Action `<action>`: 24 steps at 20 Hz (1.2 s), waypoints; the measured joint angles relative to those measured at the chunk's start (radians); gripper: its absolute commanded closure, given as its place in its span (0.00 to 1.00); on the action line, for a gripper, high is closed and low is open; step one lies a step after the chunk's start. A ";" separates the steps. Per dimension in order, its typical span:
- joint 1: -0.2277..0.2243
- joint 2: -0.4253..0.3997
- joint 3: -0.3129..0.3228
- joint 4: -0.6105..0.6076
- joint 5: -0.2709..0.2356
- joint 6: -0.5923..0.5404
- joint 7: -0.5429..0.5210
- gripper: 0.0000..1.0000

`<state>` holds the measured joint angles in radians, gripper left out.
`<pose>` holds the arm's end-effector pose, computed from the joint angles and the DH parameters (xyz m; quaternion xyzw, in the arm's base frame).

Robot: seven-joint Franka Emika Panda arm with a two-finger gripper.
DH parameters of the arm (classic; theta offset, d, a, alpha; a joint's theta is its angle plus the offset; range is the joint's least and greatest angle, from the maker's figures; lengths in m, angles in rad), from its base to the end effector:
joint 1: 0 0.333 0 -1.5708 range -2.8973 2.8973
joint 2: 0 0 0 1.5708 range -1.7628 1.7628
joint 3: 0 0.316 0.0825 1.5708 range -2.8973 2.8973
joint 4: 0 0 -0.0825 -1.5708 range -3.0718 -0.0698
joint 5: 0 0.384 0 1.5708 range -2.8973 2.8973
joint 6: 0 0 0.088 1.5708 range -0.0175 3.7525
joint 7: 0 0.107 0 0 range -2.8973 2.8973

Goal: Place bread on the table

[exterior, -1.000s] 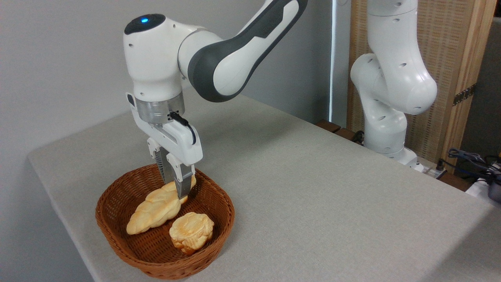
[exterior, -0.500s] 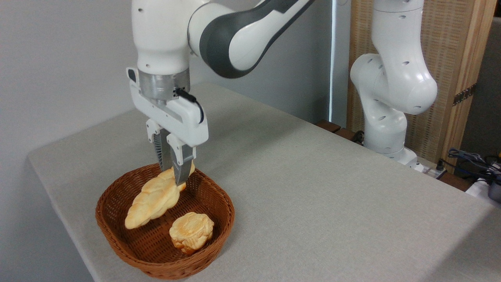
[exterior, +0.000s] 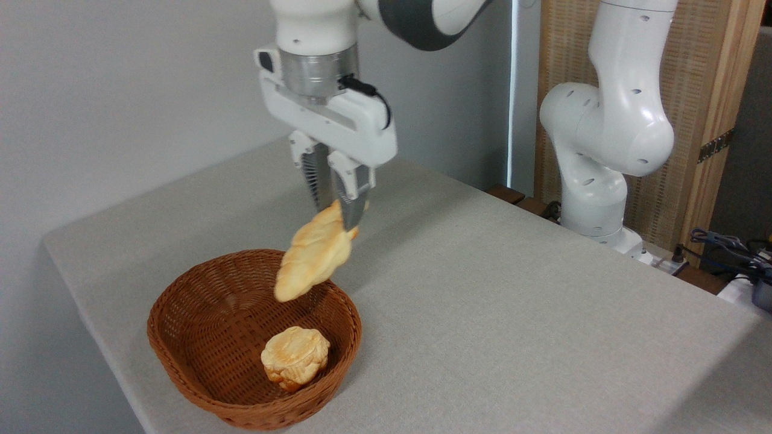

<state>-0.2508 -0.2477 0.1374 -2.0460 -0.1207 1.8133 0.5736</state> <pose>0.4818 -0.0597 0.5474 0.9429 -0.3244 0.0230 0.0721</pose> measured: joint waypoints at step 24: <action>-0.119 -0.030 -0.027 -0.153 -0.001 -0.017 0.001 0.00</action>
<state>-0.3700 -0.2775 0.1105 -2.1993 -0.1219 1.7961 0.5749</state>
